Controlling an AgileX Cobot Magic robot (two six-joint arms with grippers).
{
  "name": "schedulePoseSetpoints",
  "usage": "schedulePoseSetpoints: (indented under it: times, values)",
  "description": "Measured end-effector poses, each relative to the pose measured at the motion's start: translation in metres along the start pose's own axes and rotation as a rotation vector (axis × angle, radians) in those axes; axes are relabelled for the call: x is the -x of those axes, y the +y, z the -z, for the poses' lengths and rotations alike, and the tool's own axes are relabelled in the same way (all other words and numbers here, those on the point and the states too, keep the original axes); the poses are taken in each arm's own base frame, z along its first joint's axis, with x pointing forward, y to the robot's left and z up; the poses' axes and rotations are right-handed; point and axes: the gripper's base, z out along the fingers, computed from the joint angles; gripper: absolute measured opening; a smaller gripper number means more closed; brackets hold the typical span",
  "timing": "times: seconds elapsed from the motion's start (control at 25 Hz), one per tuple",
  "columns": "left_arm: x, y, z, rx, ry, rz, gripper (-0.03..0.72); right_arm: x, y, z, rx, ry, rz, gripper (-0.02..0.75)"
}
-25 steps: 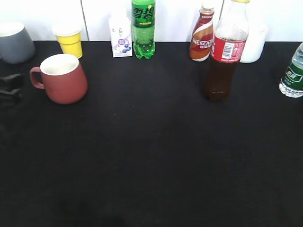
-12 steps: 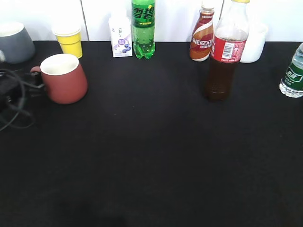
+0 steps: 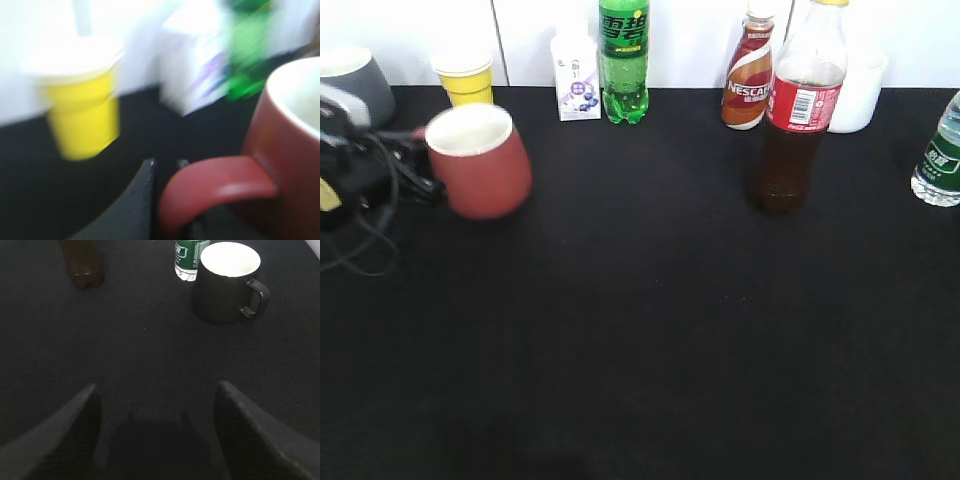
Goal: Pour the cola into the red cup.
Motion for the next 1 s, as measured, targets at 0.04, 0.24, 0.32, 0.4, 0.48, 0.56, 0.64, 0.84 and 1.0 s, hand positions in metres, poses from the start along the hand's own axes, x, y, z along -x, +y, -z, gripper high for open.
schedulePoseSetpoints:
  times: [0.04,0.24,0.32,0.4,0.48,0.56,0.64,0.84,1.0]
  values:
    - [0.014,-0.008,0.009,-0.013,-0.027,0.001,0.073,0.000,0.000,0.000,0.000,0.000,0.000,0.533]
    - [0.061,-0.062,0.043,-0.139,-0.097,-0.063,0.073,0.000,0.000,0.000,0.000,0.000,0.000,0.533]
    - [0.066,-0.081,0.041,-0.195,-0.093,-0.079,0.072,0.000,0.000,0.000,0.000,0.000,0.000,0.533]
    - [0.065,-0.089,0.040,-0.224,-0.080,-0.084,0.072,0.000,0.000,0.000,0.000,0.000,0.000,0.533]
    - [0.065,-0.090,0.040,-0.226,-0.075,-0.085,0.072,0.025,0.002,0.002,0.021,-0.180,-0.006,0.533]
    - [0.064,-0.091,0.039,-0.227,-0.073,-0.085,0.072,0.062,0.005,-0.013,0.041,-0.360,-0.018,0.533]
    - [0.064,-0.091,0.040,-0.227,-0.072,-0.083,0.071,0.086,0.006,-0.035,0.043,-0.432,-0.022,0.533]
    - [0.064,-0.091,0.040,-0.227,-0.072,-0.083,0.072,0.057,0.003,-0.122,0.023,-0.443,-0.005,0.533]
    - [0.064,-0.091,0.040,-0.226,-0.072,-0.082,0.072,0.029,0.004,-0.172,0.055,-0.306,-0.075,0.533]
